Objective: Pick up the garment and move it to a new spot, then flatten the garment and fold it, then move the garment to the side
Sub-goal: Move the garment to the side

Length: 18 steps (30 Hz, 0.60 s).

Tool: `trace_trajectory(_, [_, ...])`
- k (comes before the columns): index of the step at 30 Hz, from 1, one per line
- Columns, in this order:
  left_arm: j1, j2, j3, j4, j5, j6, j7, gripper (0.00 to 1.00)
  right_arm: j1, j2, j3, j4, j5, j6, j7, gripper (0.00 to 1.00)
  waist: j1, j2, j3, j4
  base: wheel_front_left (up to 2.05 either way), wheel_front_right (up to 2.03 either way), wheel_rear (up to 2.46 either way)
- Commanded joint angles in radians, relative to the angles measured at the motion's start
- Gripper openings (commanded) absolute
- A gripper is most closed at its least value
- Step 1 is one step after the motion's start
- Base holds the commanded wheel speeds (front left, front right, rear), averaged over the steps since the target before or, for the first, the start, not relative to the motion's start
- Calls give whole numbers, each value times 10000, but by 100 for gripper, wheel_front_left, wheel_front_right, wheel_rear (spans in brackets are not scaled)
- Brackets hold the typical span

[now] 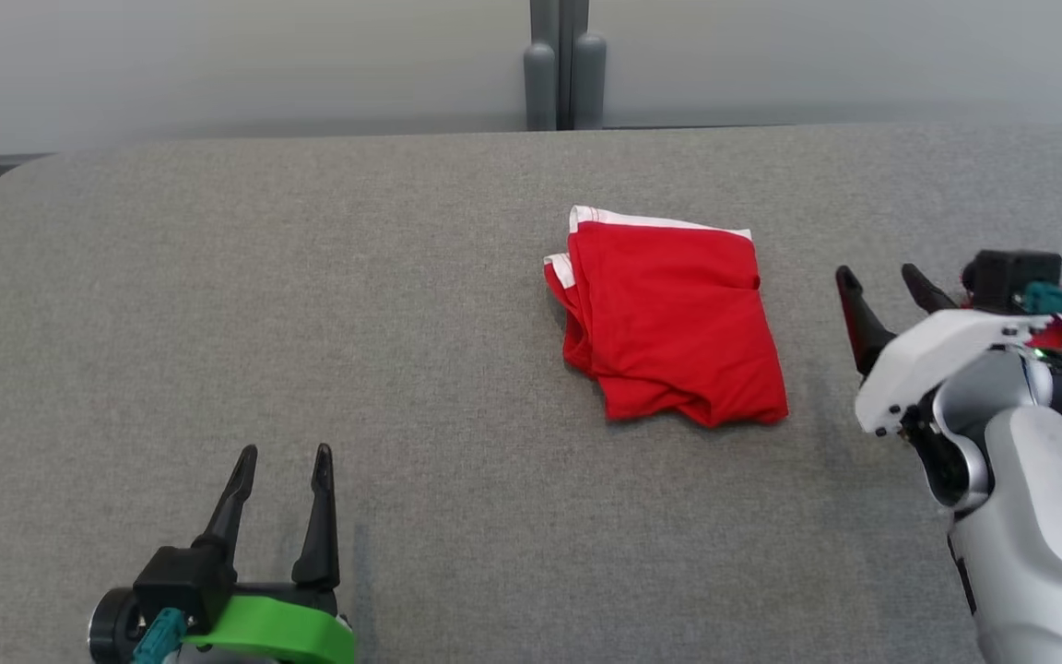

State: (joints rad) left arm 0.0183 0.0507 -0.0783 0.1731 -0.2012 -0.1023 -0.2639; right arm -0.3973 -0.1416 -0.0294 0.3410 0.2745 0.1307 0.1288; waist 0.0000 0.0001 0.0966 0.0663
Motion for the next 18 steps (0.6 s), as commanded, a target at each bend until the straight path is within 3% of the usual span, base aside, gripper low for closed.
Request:
trace_trajectory(1, [-260,11,-102,14,-150,-20,1,100,-453,-69,159,326,35,-3,587,100,0,-1,445,282,0,0,0])
trace_trajectory(7, [-633,12,-456,117,-328,26,1,100,-1662,-94,500,2010,372,-6,2328,100,0,-1,803,674,0,0,0])
trace_trajectory(12, [-819,12,-658,130,-463,145,-1,100,-2310,-20,288,3369,164,-5,2519,100,0,-1,975,1048,0,0,0])
trace_trajectory(18, [-908,12,-715,112,-470,184,-1,100,-2641,4,232,4182,368,-5,2396,100,0,-1,1065,1229,0,0,0])
